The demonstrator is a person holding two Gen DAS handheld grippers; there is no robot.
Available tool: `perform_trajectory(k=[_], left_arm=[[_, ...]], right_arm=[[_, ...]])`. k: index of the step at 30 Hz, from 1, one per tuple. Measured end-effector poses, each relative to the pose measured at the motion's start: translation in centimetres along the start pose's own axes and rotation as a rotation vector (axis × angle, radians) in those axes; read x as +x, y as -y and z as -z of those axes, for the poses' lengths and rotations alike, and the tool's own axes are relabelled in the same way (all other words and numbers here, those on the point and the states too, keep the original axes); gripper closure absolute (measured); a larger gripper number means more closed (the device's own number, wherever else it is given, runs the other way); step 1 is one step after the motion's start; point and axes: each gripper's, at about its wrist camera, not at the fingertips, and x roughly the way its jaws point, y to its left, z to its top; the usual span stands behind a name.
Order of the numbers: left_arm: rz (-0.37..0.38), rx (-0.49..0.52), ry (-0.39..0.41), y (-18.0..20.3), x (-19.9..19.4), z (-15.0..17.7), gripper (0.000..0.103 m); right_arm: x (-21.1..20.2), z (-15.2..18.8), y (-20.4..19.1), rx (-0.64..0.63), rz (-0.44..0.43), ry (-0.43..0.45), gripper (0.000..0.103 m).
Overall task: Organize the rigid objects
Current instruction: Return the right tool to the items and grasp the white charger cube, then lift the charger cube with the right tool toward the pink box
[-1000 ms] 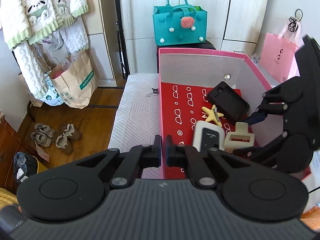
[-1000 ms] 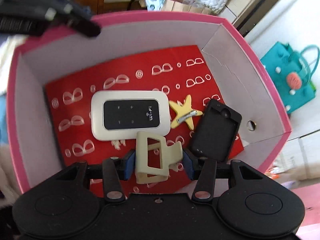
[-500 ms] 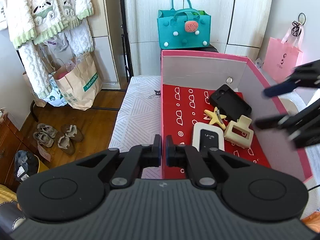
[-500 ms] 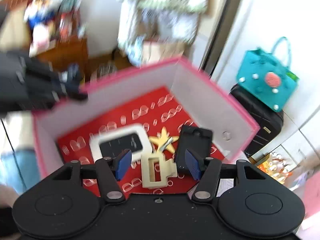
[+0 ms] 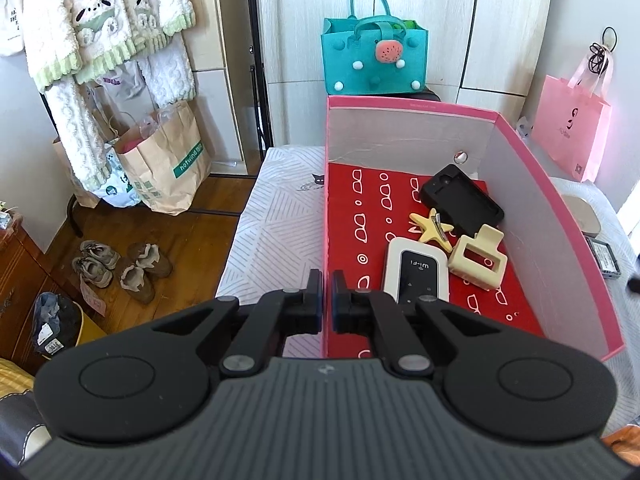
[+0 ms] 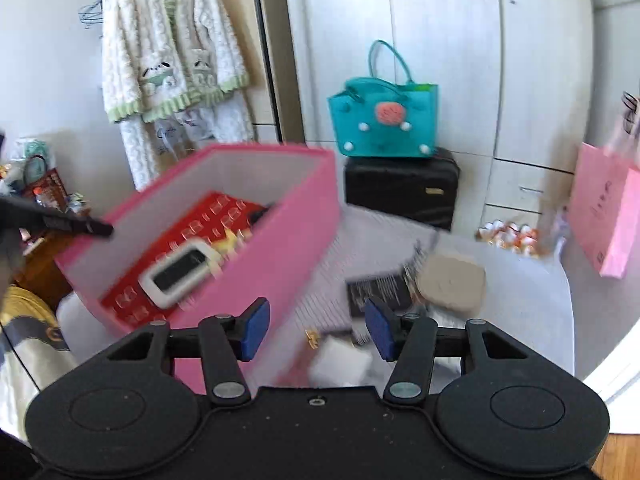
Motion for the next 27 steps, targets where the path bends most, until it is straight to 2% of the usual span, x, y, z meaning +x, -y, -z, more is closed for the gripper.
perform_trajectory(k=[2, 7, 13, 17, 21, 22, 24, 27], left_arm=[[0.004, -0.013, -0.003, -0.2, 0.0, 0.1, 0.1], [-0.002, -0.021, -0.004, -0.3, -0.1, -0.1, 0.1], [-0.003, -0.025, -0.002, -0.3, -0.2, 0.2, 0.1], [-0.001, -0.031, -0.013, -0.3, -0.1, 0.1, 0.1], [-0.007, -0.01, -0.006, 0.0, 0.1, 0.2, 0.1], [-0.007, -0.007, -0.006, 0.0, 0.1, 0.2, 0.1], [-0.006, -0.006, -0.005, 0.0, 0.0, 0.2, 0.1], [0.005, -0.012, -0.007, 0.0, 0.1, 0.2, 0.1]], right_arm=[[0.8, 1.5, 0.7, 0.072, 0.053, -0.004, 0.044], [3.0, 3.4, 1.4, 0.174, 0.043, -0.02, 0.044], [4.0, 3.9, -0.6, 0.118, 0.022, -0.022, 0.044], [4.5, 3.5, -1.4, 0.052, 0.124, -0.027, 0.044], [5.8, 3.4, -1.2, 0.037, 0.189, -0.053, 0.044], [5.9, 3.5, -1.2, 0.028, 0.208, -0.043, 0.053], [5.8, 3.6, -1.2, 0.016, 0.201, -0.034, 0.053], [5.3, 3.7, -0.4, 0.078, 0.133, -0.029, 0.054]])
